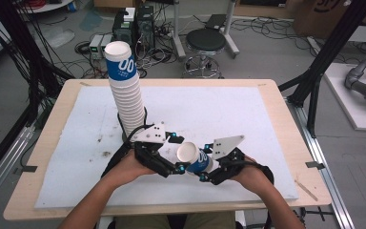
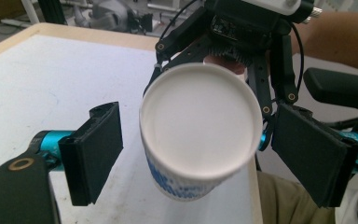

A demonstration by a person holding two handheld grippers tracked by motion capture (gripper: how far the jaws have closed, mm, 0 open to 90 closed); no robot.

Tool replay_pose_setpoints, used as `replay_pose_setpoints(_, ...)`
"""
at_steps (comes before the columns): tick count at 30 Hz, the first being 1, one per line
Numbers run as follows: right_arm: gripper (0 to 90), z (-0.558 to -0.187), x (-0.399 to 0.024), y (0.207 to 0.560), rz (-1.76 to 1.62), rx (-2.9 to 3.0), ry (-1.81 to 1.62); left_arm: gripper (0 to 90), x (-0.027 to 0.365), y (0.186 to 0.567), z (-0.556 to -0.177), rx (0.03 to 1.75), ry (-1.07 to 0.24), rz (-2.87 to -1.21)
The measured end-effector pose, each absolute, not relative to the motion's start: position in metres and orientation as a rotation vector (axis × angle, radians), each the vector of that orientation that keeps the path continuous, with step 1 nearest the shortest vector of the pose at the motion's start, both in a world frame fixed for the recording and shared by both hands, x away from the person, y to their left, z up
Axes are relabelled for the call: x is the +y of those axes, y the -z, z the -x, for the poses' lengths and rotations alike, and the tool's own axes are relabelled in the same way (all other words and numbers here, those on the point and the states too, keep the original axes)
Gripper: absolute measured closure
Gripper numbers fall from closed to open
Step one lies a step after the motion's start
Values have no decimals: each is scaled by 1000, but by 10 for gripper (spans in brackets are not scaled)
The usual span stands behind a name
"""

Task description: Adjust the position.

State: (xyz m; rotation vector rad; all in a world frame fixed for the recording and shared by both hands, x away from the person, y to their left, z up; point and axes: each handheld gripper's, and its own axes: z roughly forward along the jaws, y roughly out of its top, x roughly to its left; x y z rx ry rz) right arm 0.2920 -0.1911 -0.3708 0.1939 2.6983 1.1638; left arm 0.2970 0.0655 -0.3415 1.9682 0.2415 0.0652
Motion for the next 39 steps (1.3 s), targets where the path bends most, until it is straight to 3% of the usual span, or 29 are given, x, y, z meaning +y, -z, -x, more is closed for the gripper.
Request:
replay_pose_setpoints(9,284,-292,-181,369,-114,2766,-1033,169,53,346,-299,225,-21,-2078)
replay_pose_setpoints(25,284,-289,-173,364,-27,2812,-850,283,51,352,-303,197,40,-2155)
replay_pose_setpoints(33,231,-289,-177,364,-37,2799,-890,293,56,354,-303,186,24,-2116)
replay_pose_setpoints(39,213,-287,-188,358,-129,2719,-1135,293,64,358,-304,213,27,-2049)
